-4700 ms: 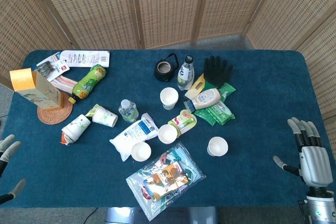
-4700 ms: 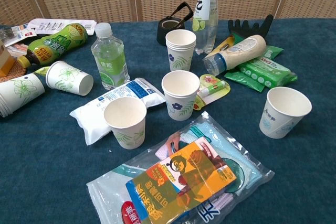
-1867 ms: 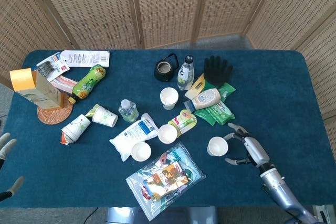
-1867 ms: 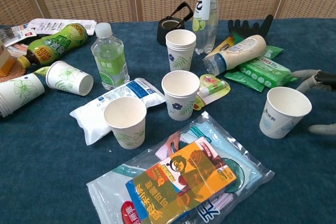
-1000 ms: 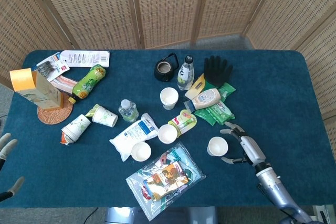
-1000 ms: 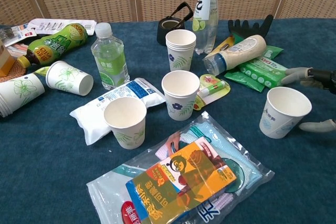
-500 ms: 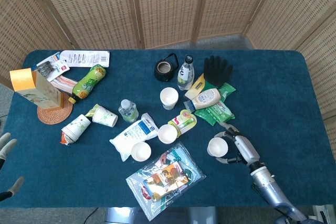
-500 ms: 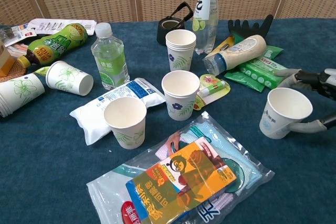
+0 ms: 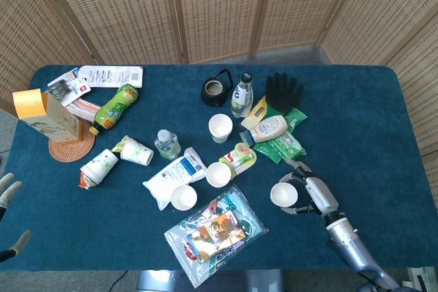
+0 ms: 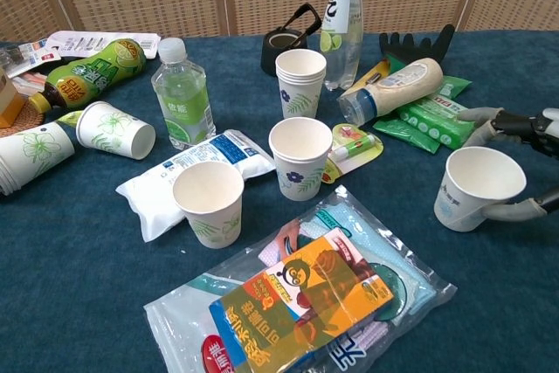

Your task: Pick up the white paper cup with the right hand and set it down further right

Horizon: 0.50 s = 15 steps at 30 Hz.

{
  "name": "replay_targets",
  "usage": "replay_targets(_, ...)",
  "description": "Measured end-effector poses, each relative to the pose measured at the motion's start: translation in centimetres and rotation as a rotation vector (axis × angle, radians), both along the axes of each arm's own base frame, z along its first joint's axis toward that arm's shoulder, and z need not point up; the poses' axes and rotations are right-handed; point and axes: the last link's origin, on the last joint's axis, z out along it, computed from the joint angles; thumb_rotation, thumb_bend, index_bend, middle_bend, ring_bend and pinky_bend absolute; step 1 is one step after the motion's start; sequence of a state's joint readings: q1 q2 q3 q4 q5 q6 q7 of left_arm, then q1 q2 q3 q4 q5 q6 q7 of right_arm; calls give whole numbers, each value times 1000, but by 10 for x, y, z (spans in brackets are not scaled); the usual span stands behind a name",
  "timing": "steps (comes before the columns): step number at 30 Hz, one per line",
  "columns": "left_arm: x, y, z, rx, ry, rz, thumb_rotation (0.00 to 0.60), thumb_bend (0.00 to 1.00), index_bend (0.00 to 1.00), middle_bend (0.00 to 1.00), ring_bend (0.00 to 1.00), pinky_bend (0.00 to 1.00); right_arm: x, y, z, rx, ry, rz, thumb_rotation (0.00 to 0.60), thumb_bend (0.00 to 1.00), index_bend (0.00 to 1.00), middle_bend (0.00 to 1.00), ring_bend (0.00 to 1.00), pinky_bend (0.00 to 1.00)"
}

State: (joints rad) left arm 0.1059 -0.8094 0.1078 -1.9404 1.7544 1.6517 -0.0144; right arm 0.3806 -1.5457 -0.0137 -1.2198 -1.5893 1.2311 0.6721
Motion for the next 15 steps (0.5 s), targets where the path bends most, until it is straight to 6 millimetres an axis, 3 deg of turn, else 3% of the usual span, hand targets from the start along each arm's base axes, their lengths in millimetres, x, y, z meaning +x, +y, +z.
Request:
replay_targets(8,0,0,-1,-3,3,-1,600,350,0,0,0,0,3,-1,13,-135,130,105,600,155,403,0,0,0)
replay_targets(15,1,-1,-1,-4,4,-3,600,351,0,0,0,0,3,-2,17,-266,343,198,600,157,407,0,0,0)
